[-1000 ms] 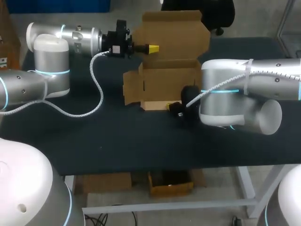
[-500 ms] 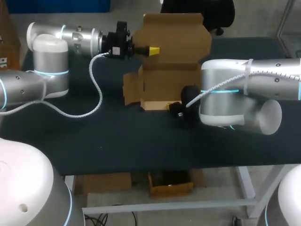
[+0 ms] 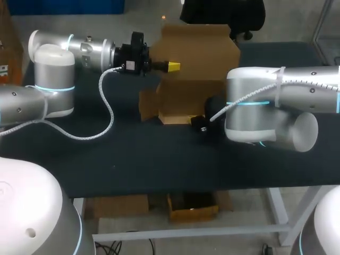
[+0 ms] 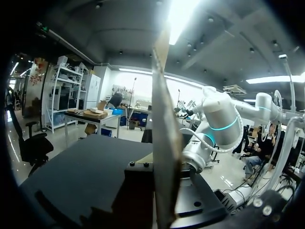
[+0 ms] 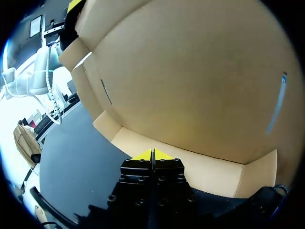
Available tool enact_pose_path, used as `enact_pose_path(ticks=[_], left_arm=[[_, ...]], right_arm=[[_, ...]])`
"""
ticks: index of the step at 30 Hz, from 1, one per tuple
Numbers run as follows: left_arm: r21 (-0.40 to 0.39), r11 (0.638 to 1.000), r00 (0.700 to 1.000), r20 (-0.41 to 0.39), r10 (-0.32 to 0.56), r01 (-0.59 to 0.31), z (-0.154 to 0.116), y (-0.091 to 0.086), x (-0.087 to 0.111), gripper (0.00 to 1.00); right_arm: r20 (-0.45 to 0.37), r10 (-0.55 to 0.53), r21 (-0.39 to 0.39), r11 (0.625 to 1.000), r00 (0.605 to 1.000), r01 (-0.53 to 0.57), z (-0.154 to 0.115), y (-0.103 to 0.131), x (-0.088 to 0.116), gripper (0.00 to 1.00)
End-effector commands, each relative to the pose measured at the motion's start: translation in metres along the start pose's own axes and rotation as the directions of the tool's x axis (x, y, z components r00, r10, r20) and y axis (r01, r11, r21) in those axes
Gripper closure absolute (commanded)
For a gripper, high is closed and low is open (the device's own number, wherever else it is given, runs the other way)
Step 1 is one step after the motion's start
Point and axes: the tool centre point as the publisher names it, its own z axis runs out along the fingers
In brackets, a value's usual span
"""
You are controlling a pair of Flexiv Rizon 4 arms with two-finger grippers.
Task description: Assemble the packaging by folding the flat box into shape, placing the metal phone stand inside, and closing the box properly
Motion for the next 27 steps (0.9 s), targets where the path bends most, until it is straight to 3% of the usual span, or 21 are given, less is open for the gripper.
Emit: enact_pose_path(ticks=[1, 27], left_arm=[[0.003, 1.000, 1.000, -0.005, -0.006, 0.006, 0.002, 0.008, 0.005, 1.00], [0.020, 0.999, 0.999, -0.010, -0.046, 0.047, 0.004, 0.027, 0.020, 1.00]], right_arm=[[0.005, 0.000, -0.001, 1.000, 1.000, 0.000, 0.005, -0.004, 0.001, 1.00], [0.005, 0.000, -0.001, 1.000, 1.000, 0.000, 0.005, -0.004, 0.001, 1.00]])
